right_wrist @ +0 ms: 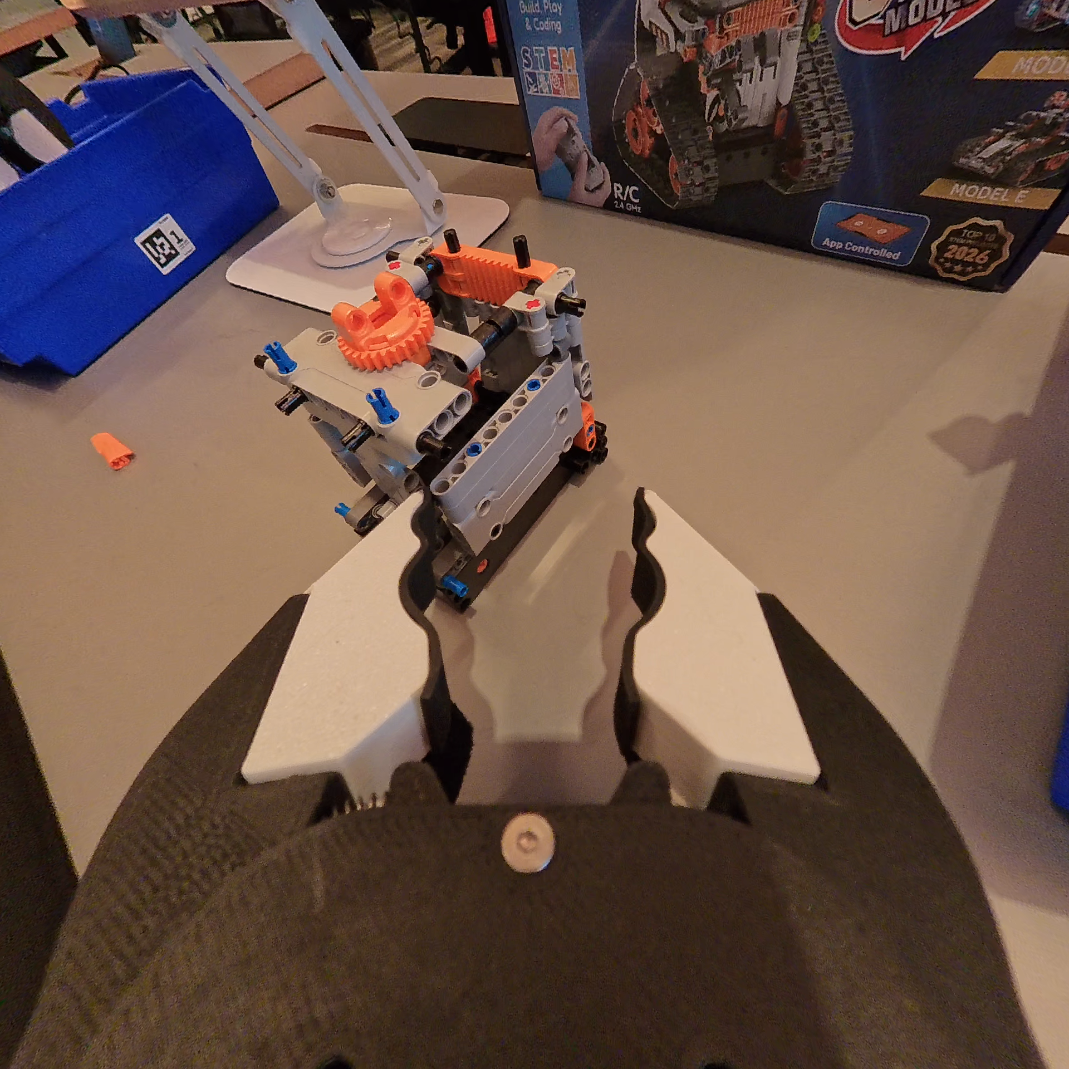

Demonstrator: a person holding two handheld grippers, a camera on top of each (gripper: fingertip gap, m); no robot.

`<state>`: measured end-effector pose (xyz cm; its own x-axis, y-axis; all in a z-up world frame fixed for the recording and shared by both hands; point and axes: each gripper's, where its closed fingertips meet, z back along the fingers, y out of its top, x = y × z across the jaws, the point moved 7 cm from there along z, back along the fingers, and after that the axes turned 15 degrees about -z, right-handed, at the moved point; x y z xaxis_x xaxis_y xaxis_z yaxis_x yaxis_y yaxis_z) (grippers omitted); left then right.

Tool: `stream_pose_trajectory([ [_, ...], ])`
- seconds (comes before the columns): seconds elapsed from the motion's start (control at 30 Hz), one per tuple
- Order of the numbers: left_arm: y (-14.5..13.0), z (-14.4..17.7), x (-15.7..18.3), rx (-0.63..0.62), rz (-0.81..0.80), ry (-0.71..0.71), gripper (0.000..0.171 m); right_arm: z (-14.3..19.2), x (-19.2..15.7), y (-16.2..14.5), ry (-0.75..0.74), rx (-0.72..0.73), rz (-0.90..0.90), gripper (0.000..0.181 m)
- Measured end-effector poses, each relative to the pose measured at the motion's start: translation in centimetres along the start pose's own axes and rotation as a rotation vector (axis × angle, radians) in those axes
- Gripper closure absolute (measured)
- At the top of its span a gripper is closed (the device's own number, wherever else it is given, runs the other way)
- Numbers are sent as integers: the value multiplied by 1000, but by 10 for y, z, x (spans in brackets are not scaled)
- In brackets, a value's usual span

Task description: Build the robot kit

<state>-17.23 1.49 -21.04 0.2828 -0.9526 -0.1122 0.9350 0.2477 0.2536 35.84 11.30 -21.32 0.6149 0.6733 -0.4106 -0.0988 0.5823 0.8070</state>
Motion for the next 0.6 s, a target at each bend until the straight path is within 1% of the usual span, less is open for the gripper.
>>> stream_pose_trajectory([
  [0.1, -5, 8, 1, -11, 12, -6, 157, 0, 0, 0, -4, 0, 0, 115],
  [0.13, -9, 13, 1, -27, 9, 3, 165, 0, 1, 0, -5, 1, -1, 115],
  [0.27, -24, 31, 4, -51, 31, 16, 166, 0, 2, 0, -8, -1, -3, 115],
  [0.43, -44, 42, 8, -103, 63, -2, 167, 0, 2, 0, -13, -3, -2, 115],
  [0.53, -52, 48, 8, -116, 85, 3, 167, 0, 2, 0, -16, -3, 1, 115],
  [0.6, -55, 50, 11, -121, 97, -18, 167, 0, 2, 0, -16, -3, 1, 115],
])
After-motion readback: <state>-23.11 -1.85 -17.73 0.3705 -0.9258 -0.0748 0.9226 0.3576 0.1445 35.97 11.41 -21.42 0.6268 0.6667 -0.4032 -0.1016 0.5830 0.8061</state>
